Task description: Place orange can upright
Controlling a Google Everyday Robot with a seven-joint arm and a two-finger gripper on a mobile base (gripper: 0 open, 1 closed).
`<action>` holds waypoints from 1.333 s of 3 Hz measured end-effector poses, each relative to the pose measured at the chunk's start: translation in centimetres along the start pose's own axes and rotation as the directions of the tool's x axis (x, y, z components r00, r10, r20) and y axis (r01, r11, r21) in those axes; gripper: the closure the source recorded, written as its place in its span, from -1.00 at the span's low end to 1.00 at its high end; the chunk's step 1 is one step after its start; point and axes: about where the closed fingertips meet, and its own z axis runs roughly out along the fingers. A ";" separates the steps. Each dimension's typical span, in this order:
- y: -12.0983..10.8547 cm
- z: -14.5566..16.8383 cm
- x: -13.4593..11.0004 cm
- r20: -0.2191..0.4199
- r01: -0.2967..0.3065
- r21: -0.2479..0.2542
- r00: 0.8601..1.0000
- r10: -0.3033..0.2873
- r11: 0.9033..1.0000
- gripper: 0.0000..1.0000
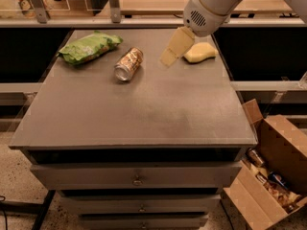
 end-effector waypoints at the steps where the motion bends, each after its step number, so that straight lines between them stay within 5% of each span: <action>1: 1.1 4.5 -3.3 -0.033 -0.043 -0.071 0.999 0.040 0.997 -1.00; 2: 2.2 10.8 -7.9 -0.078 -0.161 -0.105 0.985 0.153 0.981 -1.00; 3: 2.9 14.2 -12.2 -0.082 -0.246 -0.007 0.966 0.245 0.969 -1.00; 4: 3.2 15.2 -12.9 -0.091 -0.300 0.030 0.949 0.301 0.954 -1.00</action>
Offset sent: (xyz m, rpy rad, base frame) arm 0.1086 0.1844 -0.0979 0.1481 0.3347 -0.3781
